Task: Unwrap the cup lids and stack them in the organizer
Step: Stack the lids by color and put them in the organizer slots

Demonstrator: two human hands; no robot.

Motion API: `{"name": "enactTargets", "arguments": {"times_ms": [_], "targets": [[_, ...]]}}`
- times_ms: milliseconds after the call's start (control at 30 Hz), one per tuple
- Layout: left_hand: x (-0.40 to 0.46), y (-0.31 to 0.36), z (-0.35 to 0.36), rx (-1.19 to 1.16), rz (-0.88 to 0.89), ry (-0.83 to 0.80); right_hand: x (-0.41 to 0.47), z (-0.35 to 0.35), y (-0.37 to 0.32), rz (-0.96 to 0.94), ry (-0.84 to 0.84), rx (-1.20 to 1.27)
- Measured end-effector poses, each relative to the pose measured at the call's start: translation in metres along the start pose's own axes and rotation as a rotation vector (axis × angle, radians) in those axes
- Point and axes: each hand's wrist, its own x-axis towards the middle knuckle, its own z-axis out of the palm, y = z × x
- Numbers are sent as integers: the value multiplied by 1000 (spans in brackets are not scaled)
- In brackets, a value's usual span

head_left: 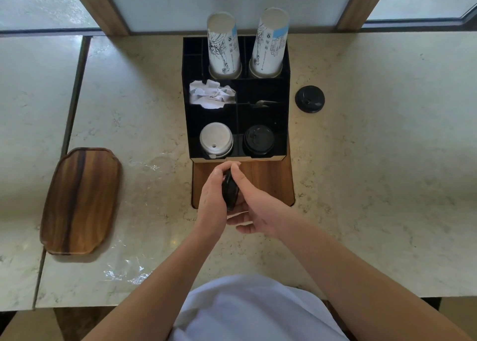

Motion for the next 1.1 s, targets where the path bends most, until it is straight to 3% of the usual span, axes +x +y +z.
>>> {"name": "enactTargets", "arguments": {"times_ms": [133, 233, 267, 333, 433, 633, 767, 1100], "targets": [[3, 11, 1, -201, -124, 85, -1, -8, -4, -38, 130, -297], [9, 16, -3, -476, -264, 59, -7, -19, 3, -384, 451, -694], [10, 18, -3, -571, -305, 27, -10, -22, 5, -518, 570, -719], [11, 20, -2, -708, -373, -42, -16, -24, 4, -758, 652, -685], [9, 21, 0, -835, -402, -142, -22, -20, -5, -896, 637, -787], [6, 29, -4, -824, -448, -209, -35, -15, -18, -896, 628, -986], [5, 24, -11, -748, -540, -222, -40, -22, -24, -817, 443, -1131], [11, 30, -20, -478, -685, -296, -39, -29, -24, -848, 113, -1110]]}}
